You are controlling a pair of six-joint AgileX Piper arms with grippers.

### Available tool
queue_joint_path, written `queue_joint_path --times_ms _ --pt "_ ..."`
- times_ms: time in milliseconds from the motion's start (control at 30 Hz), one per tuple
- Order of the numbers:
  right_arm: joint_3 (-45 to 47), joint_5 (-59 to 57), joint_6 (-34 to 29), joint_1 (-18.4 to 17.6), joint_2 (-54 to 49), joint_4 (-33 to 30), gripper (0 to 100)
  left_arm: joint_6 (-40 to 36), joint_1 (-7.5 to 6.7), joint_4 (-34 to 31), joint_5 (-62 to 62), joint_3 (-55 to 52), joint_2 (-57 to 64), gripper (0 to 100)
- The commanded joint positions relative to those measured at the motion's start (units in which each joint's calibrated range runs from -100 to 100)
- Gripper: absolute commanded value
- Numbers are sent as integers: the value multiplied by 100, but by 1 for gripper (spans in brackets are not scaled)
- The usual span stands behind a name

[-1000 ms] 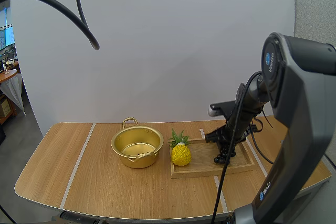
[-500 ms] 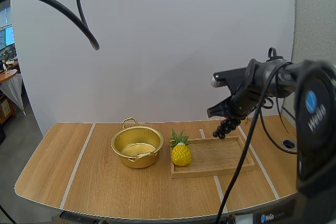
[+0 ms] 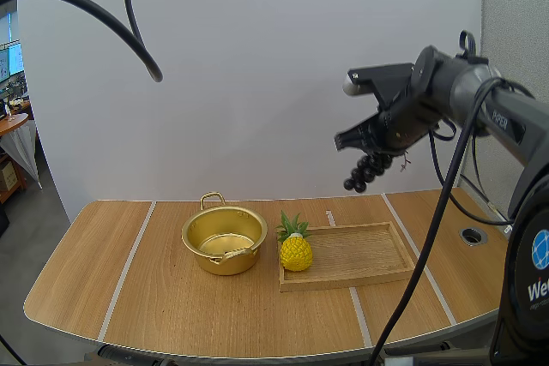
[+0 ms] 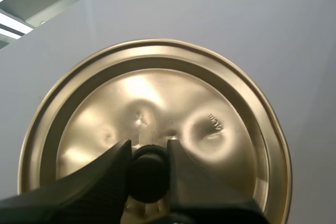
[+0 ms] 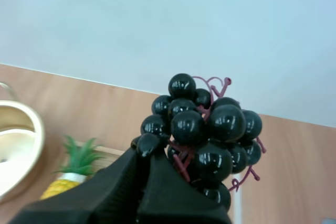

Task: Open the pot, put the grape inside, and close it

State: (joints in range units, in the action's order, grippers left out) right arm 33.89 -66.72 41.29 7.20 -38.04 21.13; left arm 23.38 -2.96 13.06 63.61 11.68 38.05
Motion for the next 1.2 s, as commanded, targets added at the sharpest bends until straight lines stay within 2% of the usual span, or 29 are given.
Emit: queue_joint_path --times_ms 0,67,200,533,967,1167 --pt "-215 -499 399 11 -92 617 0 -52 -18 -39 -138 40 26 0" --pt "-309 -735 498 11 -92 832 0 -52 -18 -39 -138 40 26 0" --pt "-487 -1008 498 -129 -92 872 0 -52 -18 -39 -138 40 26 0" --pt "-763 -1096 148 -784 -79 555 0 -52 -18 -39 -138 40 26 0" --pt "-776 -910 -182 -1627 -63 555 0 -52 -18 -39 -138 40 26 0" --pt "-791 -774 -236 -1884 31 485 0 -52 -18 -39 -138 40 26 0"
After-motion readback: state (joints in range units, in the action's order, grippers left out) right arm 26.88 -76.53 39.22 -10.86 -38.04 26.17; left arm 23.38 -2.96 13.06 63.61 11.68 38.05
